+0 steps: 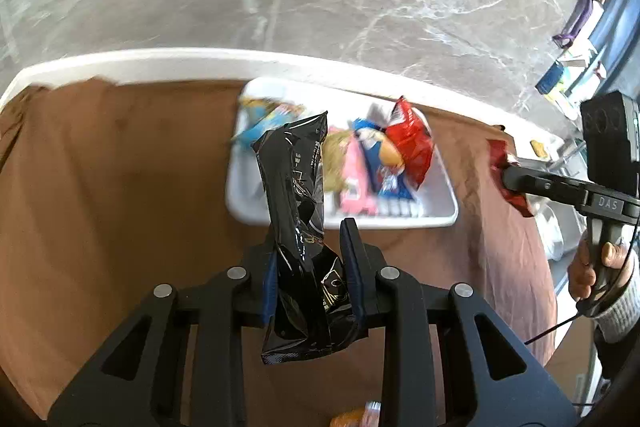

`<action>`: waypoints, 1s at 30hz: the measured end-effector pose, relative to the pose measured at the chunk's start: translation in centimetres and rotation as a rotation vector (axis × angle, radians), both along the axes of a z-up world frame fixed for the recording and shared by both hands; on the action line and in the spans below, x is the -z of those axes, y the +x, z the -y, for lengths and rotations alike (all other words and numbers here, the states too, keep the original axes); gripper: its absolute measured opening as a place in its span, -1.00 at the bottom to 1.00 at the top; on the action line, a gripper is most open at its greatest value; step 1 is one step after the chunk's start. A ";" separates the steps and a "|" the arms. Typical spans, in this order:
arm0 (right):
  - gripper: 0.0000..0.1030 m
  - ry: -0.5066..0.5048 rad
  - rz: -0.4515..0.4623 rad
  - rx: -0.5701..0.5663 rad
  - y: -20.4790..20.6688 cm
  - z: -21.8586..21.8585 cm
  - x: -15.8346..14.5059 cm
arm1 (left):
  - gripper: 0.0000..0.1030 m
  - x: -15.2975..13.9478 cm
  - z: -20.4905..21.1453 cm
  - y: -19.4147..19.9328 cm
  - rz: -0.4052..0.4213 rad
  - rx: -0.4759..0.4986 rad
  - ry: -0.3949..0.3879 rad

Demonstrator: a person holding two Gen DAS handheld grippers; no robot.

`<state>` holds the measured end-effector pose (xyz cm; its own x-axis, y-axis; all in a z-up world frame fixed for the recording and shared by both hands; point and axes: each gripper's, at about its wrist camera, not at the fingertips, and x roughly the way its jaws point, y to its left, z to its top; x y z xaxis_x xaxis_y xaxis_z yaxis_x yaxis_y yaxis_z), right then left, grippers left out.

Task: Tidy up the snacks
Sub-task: 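Carry the black bag and heart candy into the tray and open both tools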

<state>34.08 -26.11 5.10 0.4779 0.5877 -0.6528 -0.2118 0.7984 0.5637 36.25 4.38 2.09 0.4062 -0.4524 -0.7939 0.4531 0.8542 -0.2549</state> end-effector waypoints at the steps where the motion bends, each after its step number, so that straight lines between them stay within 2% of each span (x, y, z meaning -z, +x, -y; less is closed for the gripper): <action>1: -0.54 0.006 -0.003 0.007 0.9 0.0 0.2 | -0.50 0.1 1.0 1.1 -0.002 0.016 0.003; 12: -0.54 0.031 -0.053 0.047 7.8 -0.5 4.1 | -0.50 4.2 7.4 8.5 -0.042 0.063 0.029; 16: -0.47 -0.031 -0.054 0.075 9.4 -0.9 5.1 | -0.48 5.3 8.8 10.2 -0.026 0.060 0.055; 17: -0.42 -0.048 -0.053 0.075 9.6 -0.9 5.4 | -0.48 5.6 9.1 10.6 -0.037 0.061 0.055; 19: -0.17 -0.058 -0.047 0.077 9.9 -1.0 5.4 | -0.48 6.2 9.7 11.6 -0.057 0.057 0.057; 20: 0.00 -0.064 -0.038 0.080 9.9 -1.1 5.3 | -0.48 6.3 9.8 11.8 -0.052 0.060 0.054; 21: 0.08 -0.078 -0.022 0.083 9.9 -1.2 5.0 | -0.48 6.2 9.9 11.9 -0.037 0.060 0.052; 23: 0.08 -0.103 0.007 0.088 9.6 -1.3 4.5 | -0.47 5.9 10.0 11.9 -0.005 0.050 0.056; 26: 0.09 -0.090 0.026 0.090 9.0 -1.1 3.9 | -0.46 5.3 9.8 11.8 0.013 0.042 0.051; 30: 0.27 -0.099 0.063 0.084 7.2 -1.2 2.5 | -0.46 3.8 9.3 10.5 0.042 0.040 0.044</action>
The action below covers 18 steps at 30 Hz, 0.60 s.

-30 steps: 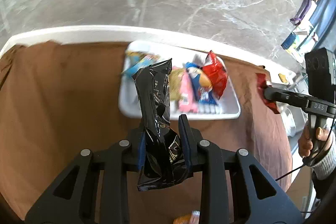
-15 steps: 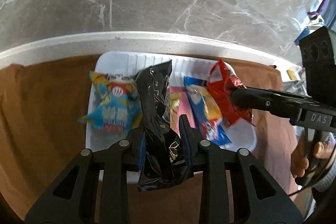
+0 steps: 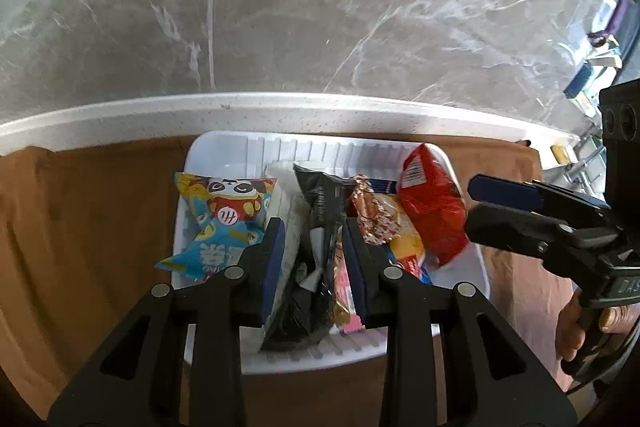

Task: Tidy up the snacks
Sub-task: 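Carry the black bag and heart candy into the tray and open both tools, then move both tools back to the remaining snacks on the cloth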

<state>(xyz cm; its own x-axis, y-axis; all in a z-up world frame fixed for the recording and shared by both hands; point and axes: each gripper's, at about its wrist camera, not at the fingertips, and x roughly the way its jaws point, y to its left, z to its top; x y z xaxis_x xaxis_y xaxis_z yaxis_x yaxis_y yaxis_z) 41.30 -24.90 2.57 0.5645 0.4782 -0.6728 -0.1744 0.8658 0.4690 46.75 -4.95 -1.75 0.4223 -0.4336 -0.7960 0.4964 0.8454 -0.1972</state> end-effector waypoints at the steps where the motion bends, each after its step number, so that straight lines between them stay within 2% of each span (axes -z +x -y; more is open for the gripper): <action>1: 0.29 0.000 0.008 -0.005 -0.5 -0.1 -0.3 | -0.46 -0.4 -0.4 -0.7 0.011 -0.003 0.006; 6: 0.44 -0.016 0.029 -0.055 -4.7 -1.3 -1.9 | -0.45 -1.7 -2.5 -4.3 0.020 -0.005 -0.005; 10: 0.45 -0.067 0.044 -0.120 -8.8 -2.7 -2.5 | -0.45 -1.4 -5.1 -8.7 -0.006 -0.006 0.003; 18: 0.46 -0.175 -0.015 -0.284 -17.4 -7.3 -0.3 | -0.45 0.7 -10.1 -17.7 -0.081 -0.002 0.063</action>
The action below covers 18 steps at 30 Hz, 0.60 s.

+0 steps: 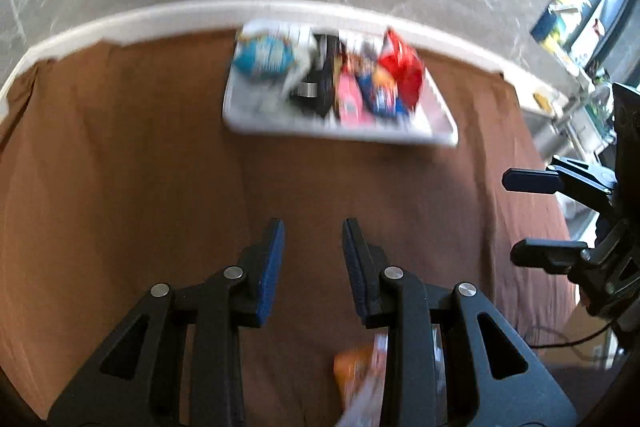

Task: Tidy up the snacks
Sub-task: 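Move both tools back to the remaining snacks on the cloth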

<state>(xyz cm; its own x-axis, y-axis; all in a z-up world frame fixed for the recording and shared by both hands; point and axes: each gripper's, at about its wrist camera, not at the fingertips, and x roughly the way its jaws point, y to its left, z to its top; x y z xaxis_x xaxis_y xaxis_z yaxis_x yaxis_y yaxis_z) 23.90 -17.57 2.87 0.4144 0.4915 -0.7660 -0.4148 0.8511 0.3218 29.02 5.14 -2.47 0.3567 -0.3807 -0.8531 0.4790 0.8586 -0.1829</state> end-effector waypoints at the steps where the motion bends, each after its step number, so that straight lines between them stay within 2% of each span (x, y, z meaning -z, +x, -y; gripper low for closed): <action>1: 0.46 -0.019 -0.012 -0.023 -1.2 -0.7 0.6 | -0.45 0.3 -0.4 -1.4 -0.009 0.016 0.023; 3: 0.46 -0.049 -0.035 -0.057 -2.9 -2.0 1.5 | -0.45 1.2 -1.0 -3.8 -0.030 0.040 0.057; 5: 0.46 -0.072 -0.058 -0.086 -4.3 -3.2 2.6 | -0.45 2.1 -1.4 -5.9 -0.055 0.065 0.060; 10: 0.46 -0.090 -0.119 -0.119 -6.5 -5.1 4.9 | -0.45 3.8 -1.7 -10.5 -0.086 0.144 0.103; 15: 0.46 -0.118 -0.163 -0.120 -7.5 -6.3 6.6 | -0.45 5.2 -1.0 -13.1 -0.101 0.200 0.133; 18: 0.46 -0.116 -0.174 -0.117 -7.6 -6.5 7.0 | -0.45 5.9 -0.1 -13.4 -0.110 0.223 0.137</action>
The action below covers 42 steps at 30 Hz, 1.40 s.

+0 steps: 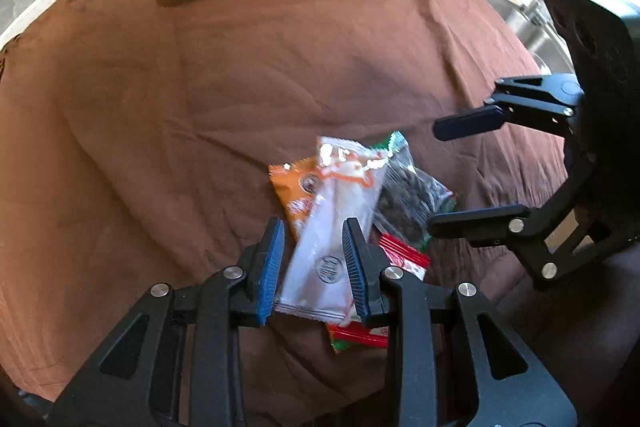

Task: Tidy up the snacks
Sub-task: 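Move both tools back to the remaining snacks on the cloth, then grasp the white orange-print bar with the left tool while the right tool grasps the seed bag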

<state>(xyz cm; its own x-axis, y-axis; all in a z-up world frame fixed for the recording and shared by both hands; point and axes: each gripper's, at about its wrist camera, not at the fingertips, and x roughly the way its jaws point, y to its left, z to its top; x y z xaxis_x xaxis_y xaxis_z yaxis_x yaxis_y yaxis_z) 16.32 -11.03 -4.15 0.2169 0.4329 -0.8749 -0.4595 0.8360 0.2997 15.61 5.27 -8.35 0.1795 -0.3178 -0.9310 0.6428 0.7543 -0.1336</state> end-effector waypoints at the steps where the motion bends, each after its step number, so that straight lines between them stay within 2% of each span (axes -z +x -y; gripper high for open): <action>1: 0.46 -0.002 -0.001 0.002 0.0 -0.1 0.1 | -0.45 0.0 0.0 -0.1 -0.001 0.002 -0.001; 10: 0.46 -0.018 -0.012 0.016 0.2 -0.8 1.1 | -0.43 0.2 0.6 -0.4 -0.001 0.032 0.005; 12: 0.46 -0.024 -0.013 0.020 0.0 -0.8 1.3 | -0.21 0.2 0.5 -0.5 -0.010 0.040 0.002; 13: 0.46 -0.026 -0.015 0.021 0.0 -0.9 1.4 | 0.03 0.2 0.7 -0.3 -0.015 0.044 0.000; 18: 0.46 -0.035 -0.025 0.037 0.3 -0.8 1.8 | 0.03 0.4 1.1 0.0 -0.012 0.056 0.000; 28: 0.41 -0.086 0.015 0.026 0.5 -1.4 1.9 | 0.01 1.0 1.4 0.0 0.021 0.070 0.030; 31: 0.16 -0.119 0.051 0.013 0.2 -1.7 1.8 | 0.00 1.3 1.9 -0.1 0.016 0.079 0.025; 33: -0.10 -0.128 0.069 0.006 0.1 -1.9 1.8 | 0.00 1.6 2.3 -0.3 0.027 0.095 0.037; 35: -0.13 -0.140 0.084 -0.007 0.0 -2.1 1.8 | -0.20 1.9 2.8 -0.8 0.064 0.120 0.060; 38: -0.22 -0.119 0.091 -0.002 0.1 -1.8 1.8 | -0.27 1.9 2.8 -0.7 0.076 0.111 0.044; 42: -0.37 -0.065 0.075 0.016 0.5 -0.7 1.6 | -0.35 1.8 2.2 0.0 0.047 0.086 0.004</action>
